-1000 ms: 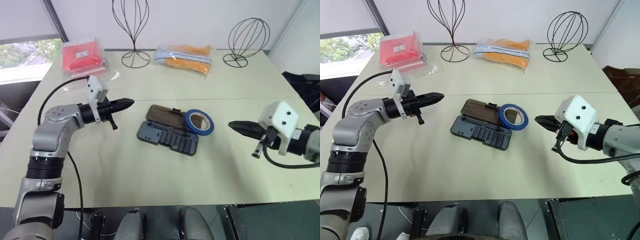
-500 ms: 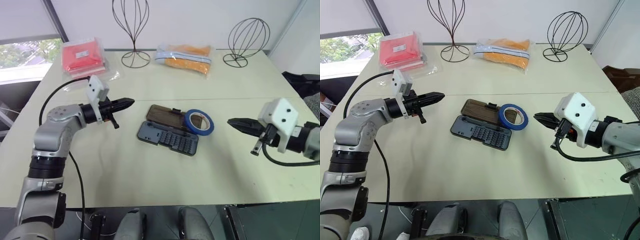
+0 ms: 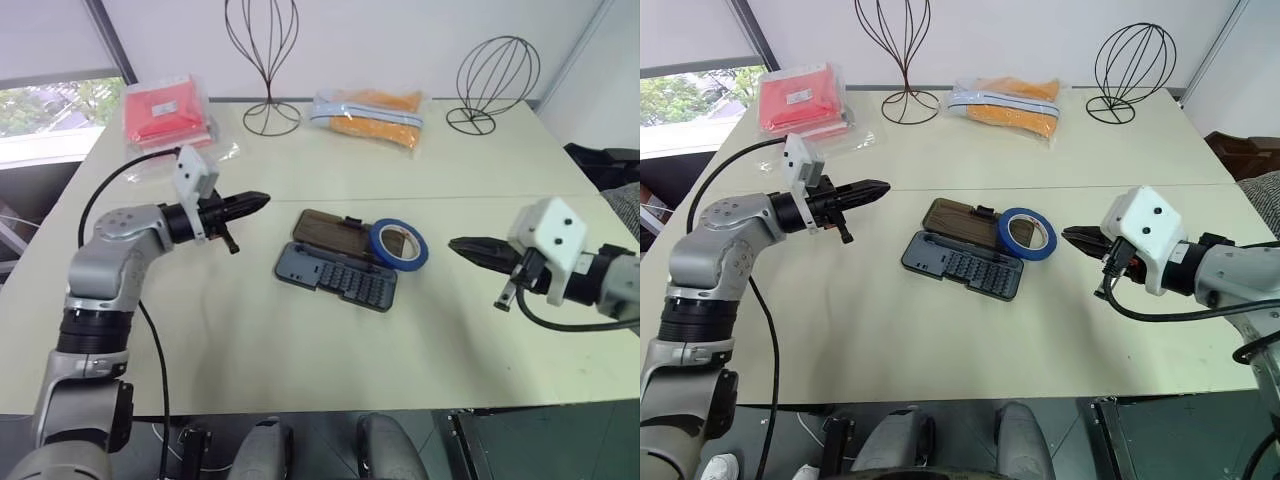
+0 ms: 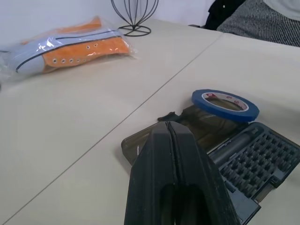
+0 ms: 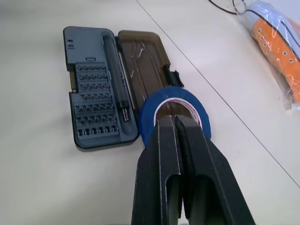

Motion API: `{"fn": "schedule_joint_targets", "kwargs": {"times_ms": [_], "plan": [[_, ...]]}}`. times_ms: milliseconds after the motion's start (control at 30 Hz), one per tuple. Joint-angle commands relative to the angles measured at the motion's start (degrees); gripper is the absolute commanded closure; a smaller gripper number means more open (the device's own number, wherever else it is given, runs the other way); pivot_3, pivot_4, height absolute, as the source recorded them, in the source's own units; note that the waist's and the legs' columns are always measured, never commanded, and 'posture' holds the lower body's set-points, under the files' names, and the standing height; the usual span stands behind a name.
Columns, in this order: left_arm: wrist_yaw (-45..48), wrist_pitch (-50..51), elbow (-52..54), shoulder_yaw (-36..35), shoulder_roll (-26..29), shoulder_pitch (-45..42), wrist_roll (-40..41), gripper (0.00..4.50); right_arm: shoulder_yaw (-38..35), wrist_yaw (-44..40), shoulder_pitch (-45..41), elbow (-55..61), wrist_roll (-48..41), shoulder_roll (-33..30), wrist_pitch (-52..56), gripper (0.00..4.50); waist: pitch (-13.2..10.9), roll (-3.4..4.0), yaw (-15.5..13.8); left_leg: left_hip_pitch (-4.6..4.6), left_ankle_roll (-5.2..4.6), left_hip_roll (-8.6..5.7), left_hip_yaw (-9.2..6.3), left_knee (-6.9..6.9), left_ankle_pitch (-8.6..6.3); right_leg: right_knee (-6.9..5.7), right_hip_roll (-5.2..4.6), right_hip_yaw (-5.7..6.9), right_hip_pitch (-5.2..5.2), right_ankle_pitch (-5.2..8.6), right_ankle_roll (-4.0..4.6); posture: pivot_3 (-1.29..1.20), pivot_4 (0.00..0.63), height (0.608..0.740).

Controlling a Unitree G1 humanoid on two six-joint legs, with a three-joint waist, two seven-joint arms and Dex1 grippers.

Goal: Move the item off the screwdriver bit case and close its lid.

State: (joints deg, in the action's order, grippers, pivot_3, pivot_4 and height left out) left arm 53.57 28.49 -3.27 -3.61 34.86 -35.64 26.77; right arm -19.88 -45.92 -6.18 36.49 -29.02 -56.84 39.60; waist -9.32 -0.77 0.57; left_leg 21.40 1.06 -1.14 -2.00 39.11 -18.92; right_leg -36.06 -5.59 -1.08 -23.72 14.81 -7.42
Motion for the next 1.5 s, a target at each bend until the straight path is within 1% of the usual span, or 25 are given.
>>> {"fn": "schedule_joint_targets", "kwargs": {"times_ms": [33,67,100,133,300,333,367,400,467,633,867,1033,1367,1433,1467,1500], "plan": [[-0.3,0.1,1.9,-1.1,-0.2,-0.8,0.9,4.5,1.1,3.0,-2.1,1.2,-0.5,2.4,-0.1,4.43,0.0,0.0,0.0,0.0,0.0,0.0,0.0,0.0,0.0,0.0,0.0,0.0,0.0,0.0,0.0,0.0,0.15,0.74],[-0.3,0.2,2.2,-1.0,-0.4,-0.6,1.0,4.5,2.0,4.4,-2.7,0.9,0.1,3.5,-0.2,4.43,0.0,-0.01,0.0,0.0,0.0,0.0,0.0,0.0,0.0,-0.01,0.0,0.0,-0.01,0.0,0.0,0.0,0.15,0.74],[-0.4,0.4,2.5,-0.9,-0.5,-0.4,1.1,4.5,3.1,5.3,-3.2,0.6,0.1,4.5,0.4,3.88,0.0,0.0,0.0,0.0,0.0,0.0,-0.01,0.0,0.0,-0.01,0.0,0.01,-0.01,0.0,0.0,0.0,0.15,0.74],[-0.4,0.5,2.7,-0.9,-0.6,-0.3,1.2,4.5,3.7,5.8,-3.5,0.4,0.0,5.1,0.9,3.61,0.0,0.0,0.0,0.0,0.0,0.0,0.0,0.0,0.0,-0.02,0.0,-0.01,-0.02,0.0,0.0,0.0,0.15,0.74],[-0.6,1.4,4.0,-0.8,-1.3,0.1,1.2,4.5,9.1,8.4,-5.6,-1.4,2.2,7.1,1.7,1.01,0.0,0.0,0.1,0.01,0.01,0.0,0.01,0.0,0.01,-0.05,0.0,-0.02,-0.05,0.0,0.0,0.0,0.15,0.74],[-0.6,1.5,4.1,-0.8,-1.3,0.1,1.2,4.5,10.0,9.0,-6.1,-2.1,2.9,7.3,1.6,0.53,0.0,0.0,0.0,0.02,0.01,0.0,0.01,0.0,0.0,-0.04,0.0,-0.02,-0.05,0.0,0.0,0.0,0.15,0.74],[-0.7,1.6,4.2,-0.8,-1.4,0.2,1.2,4.5,12.4,10.4,-7.5,-3.4,5.0,7.8,1.4,0.06,0.0,0.0,0.1,0.02,0.01,0.0,0.01,0.0,0.0,-0.04,0.0,-0.02,-0.05,0.0,0.0,0.0,0.15,0.74],[-0.7,1.6,4.3,-0.8,-1.5,0.2,1.2,4.5,14.8,11.9,-9.0,-4.6,7.1,8.2,1.8,0.06,0.0,0.0,0.1,0.01,0.01,0.0,0.01,0.0,0.0,-0.04,0.0,-0.02,-0.05,0.0,0.0,0.0,0.15,0.74],[-1.0,1.7,4.5,-0.8,-1.6,0.4,1.2,4.5,17.5,15.7,-13.0,-7.7,8.4,11.5,5.1,0.06,0.0,-0.01,0.3,0.01,0.01,0.0,0.03,0.02,0.01,-0.05,0.0,-0.03,-0.06,0.0,0.0,0.0,0.15,0.74],[-1.7,1.8,5.5,-0.8,-2.2,1.0,1.0,4.5,21.7,21.3,-21.7,-12.8,9.7,18.1,15.4,0.06,0.0,0.01,0.2,0.15,0.29,0.01,0.06,-0.01,0.16,-0.14,0.0,-0.06,-0.32,0.0,0.0,0.0,0.15,0.74],[-3.1,1.9,7.2,-1.3,-2.5,2.4,1.0,4.5,23.6,26.2,-31.3,-18.2,9.3,27.2,29.8,0.06,0.0,0.02,0.2,0.29,0.32,0.0,0.07,-0.02,0.18,-0.18,0.0,-0.08,-0.5,0.0,0.0,0.0,0.15,0.74],[-4.1,2.1,8.6,-1.7,-2.2,3.8,1.2,4.5,24.8,26.9,-33.2,-19.4,9.3,30.2,34.6,0.06,0.0,0.03,0.2,0.47,0.38,0.0,0.06,0.0,0.22,-0.22,-0.01,-0.06,-0.68,-0.01,0.0,0.0,0.15,0.74],[-5.7,2.8,10.4,-2.2,-1.9,4.9,1.5,4.5,28.0,27.8,-32.9,-23.3,10.8,33.2,35.4,0.06,0.0,0.03,0.5,0.49,0.38,-0.01,0.1,0.0,0.21,-0.23,-0.01,-0.07,-0.73,-0.01,0.0,0.0,0.15,0.74],[-6.0,2.9,10.8,-2.3,-1.9,5.1,1.5,4.5,28.1,28.0,-33.0,-24.3,11.1,33.8,35.1,0.58,0.0,0.04,0.5,0.48,0.38,-0.01,0.09,-0.01,0.21,-0.25,-0.01,-0.07,-0.73,-0.01,0.0,0.0,0.15,0.74],[-6.2,2.9,10.9,-2.3,-1.9,5.2,1.6,4.5,28.0,28.2,-33.1,-25.0,11.4,34.1,34.9,0.92,0.0,0.04,0.5,0.48,0.38,-0.01,0.09,-0.01,0.21,-0.26,-0.01,-0.07,-0.73,-0.01,0.0,0.0,0.15,0.74],[-6.3,3.0,11.1,-2.4,-1.9,5.3,1.6,4.5,28.0,28.3,-33.1,-25.5,11.6,34.4,34.8,1.4,0.0,0.04,0.5,0.48,0.38,-0.01,0.09,-0.01,0.21,-0.25,-0.01,-0.07,-0.73,-0.01,0.0,0.0,0.15,0.74]]}}
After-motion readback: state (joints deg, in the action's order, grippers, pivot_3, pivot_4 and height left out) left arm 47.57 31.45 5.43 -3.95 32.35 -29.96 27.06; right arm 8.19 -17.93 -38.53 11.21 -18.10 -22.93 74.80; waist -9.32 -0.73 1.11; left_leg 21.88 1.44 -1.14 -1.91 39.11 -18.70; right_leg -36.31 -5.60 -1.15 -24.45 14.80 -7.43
